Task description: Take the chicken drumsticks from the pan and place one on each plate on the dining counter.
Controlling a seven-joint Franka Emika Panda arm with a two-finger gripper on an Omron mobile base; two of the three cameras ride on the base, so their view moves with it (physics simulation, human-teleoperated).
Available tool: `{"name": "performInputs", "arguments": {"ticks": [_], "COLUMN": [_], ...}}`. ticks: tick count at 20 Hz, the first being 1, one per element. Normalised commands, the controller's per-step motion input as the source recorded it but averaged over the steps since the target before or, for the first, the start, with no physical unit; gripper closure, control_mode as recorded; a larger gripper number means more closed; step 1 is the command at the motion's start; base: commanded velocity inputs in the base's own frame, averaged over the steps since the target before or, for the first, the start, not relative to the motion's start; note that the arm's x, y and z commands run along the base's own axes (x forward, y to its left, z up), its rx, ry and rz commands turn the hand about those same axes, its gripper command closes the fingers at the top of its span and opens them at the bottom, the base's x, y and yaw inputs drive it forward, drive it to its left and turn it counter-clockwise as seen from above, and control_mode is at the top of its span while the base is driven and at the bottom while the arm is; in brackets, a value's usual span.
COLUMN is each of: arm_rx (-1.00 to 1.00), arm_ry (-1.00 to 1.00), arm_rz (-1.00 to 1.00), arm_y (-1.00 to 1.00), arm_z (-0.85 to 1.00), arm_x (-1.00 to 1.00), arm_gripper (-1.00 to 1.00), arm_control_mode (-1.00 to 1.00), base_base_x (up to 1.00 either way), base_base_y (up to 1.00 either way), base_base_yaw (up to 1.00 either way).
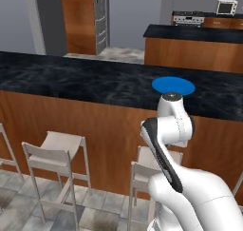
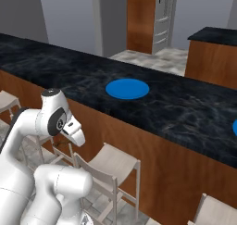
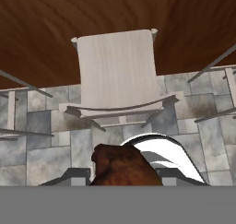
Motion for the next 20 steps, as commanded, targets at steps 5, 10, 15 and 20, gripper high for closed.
{"name": "performInputs", "arguments": {"ticks": [5,10,15,20], "arm_rx": [0.00,0.00,0.00,0.00], "arm_ry": [0.00,0.00,0.00,0.00], "arm_rz": [0.00,0.00,0.00,0.00], "arm_y": [0.00,0.00,0.00,0.00], "arm_z": [0.00,0.00,0.00,0.00], "arm_x": [0.00,0.00,0.00,0.00], "arm_gripper": [1.00,1.00,1.00,1.00], "arm_control_mode": [1.00,1.00,1.00,1.00], "base_base_x": [0.49,0.23,0.00,0.00], "base_base_y": [0.05,0.14,0.00,0.00], "base_base_yaw": [-0.05,-0.03,0.00,0.00]}}
